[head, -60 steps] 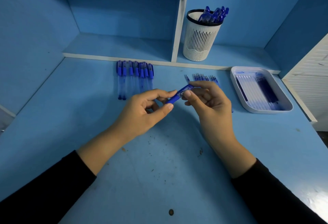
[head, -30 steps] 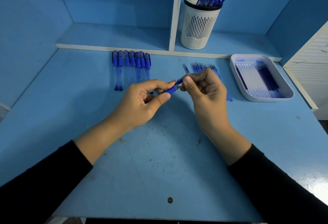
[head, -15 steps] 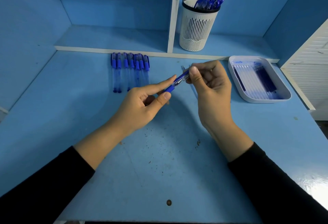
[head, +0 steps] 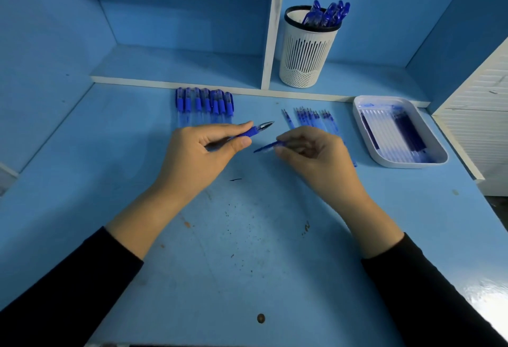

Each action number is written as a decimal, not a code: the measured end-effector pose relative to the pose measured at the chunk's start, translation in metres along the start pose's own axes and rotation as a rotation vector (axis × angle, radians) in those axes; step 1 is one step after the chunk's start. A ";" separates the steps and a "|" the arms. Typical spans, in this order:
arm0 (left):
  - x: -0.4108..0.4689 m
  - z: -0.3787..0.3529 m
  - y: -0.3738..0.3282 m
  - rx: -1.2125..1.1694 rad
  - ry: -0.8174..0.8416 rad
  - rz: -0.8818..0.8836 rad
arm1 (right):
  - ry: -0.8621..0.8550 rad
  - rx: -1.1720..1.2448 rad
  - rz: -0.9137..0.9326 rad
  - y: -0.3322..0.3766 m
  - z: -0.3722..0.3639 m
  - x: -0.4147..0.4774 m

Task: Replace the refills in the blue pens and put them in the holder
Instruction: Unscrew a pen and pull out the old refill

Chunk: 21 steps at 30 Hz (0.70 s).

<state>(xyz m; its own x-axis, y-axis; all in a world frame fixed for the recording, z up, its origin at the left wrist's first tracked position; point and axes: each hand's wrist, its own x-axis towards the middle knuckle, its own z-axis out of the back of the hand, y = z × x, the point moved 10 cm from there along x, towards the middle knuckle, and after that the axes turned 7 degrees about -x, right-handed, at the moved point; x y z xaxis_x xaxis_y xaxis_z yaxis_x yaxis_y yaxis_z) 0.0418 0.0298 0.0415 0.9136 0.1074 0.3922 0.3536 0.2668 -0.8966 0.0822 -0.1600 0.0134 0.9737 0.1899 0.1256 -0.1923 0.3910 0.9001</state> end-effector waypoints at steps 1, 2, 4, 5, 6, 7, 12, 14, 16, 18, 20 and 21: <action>0.000 0.001 -0.001 0.001 -0.008 -0.007 | 0.003 -0.058 0.012 0.000 -0.004 -0.001; 0.000 0.002 -0.002 0.000 -0.014 -0.015 | 0.002 -0.113 0.022 0.001 -0.006 -0.003; 0.001 0.001 -0.004 0.006 -0.023 -0.026 | -0.008 -0.214 0.046 0.002 -0.011 -0.004; 0.001 0.001 -0.003 0.009 -0.024 -0.024 | -0.015 -0.254 0.064 0.003 -0.012 -0.005; 0.001 0.000 -0.003 0.010 -0.023 -0.020 | -0.021 -0.285 0.079 0.004 -0.012 -0.005; 0.001 0.000 -0.001 0.012 -0.022 -0.017 | -0.024 -0.306 0.086 0.004 -0.013 -0.005; 0.002 0.001 0.000 0.067 -0.008 -0.049 | -0.022 -0.214 -0.002 0.001 -0.004 -0.006; 0.003 -0.001 -0.001 0.118 0.009 -0.086 | -0.033 -0.065 -0.053 -0.001 0.004 -0.005; 0.002 -0.005 -0.002 0.157 0.045 -0.122 | 0.005 0.104 -0.082 0.001 0.004 -0.007; 0.000 -0.011 -0.003 0.177 0.087 -0.152 | 0.046 0.179 -0.065 0.007 -0.002 -0.008; -0.002 -0.017 -0.006 0.196 0.113 -0.187 | 0.047 0.150 -0.003 0.014 -0.006 -0.009; -0.003 -0.018 -0.007 0.198 0.117 -0.200 | 0.036 0.116 0.036 0.017 -0.007 -0.009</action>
<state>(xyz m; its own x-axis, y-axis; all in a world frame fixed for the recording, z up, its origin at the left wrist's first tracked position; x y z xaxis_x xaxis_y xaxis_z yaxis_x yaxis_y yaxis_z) 0.0405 0.0105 0.0430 0.8508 -0.0737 0.5202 0.4930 0.4547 -0.7418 0.0694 -0.1487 0.0243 0.9611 0.2347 0.1455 -0.2096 0.2770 0.9377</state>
